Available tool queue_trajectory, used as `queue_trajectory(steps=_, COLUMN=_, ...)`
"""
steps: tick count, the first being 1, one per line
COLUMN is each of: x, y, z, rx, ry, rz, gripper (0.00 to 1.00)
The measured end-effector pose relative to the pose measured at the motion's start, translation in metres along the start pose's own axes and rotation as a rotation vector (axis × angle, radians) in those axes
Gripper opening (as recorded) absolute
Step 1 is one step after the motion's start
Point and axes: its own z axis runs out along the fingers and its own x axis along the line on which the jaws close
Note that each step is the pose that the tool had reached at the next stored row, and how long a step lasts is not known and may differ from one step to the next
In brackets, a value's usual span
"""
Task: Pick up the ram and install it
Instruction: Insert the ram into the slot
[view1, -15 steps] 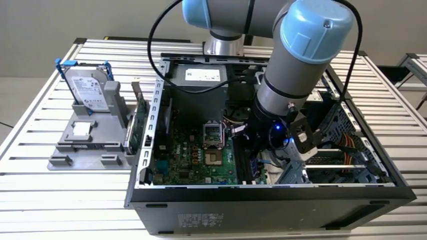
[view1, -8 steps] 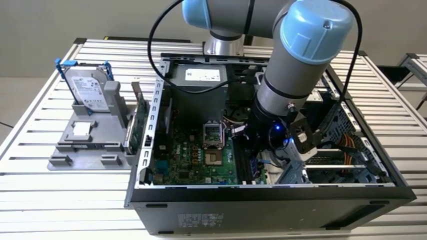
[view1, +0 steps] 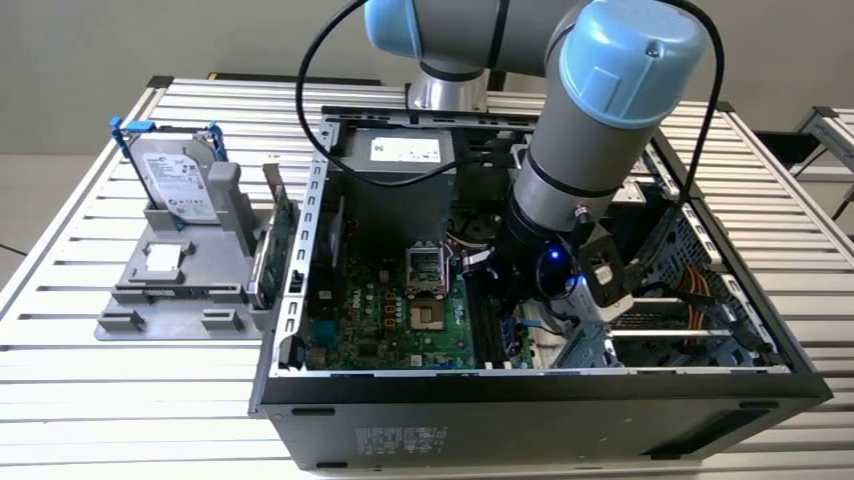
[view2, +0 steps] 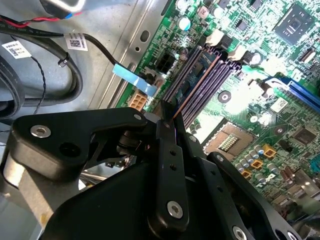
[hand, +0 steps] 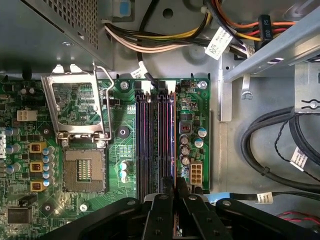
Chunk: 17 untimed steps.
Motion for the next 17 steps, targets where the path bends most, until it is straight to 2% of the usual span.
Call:
queue_trajectory(steps=5, x=0.0000, y=0.0002, z=0.0016, rx=0.0003, ry=0.0001, rz=0.000, gripper=0.00)
queue_trajectory(steps=17, x=-0.0001, y=-0.0012, z=0.0025, rx=0.0001, ry=0.0088, rz=0.000, gripper=0.00)
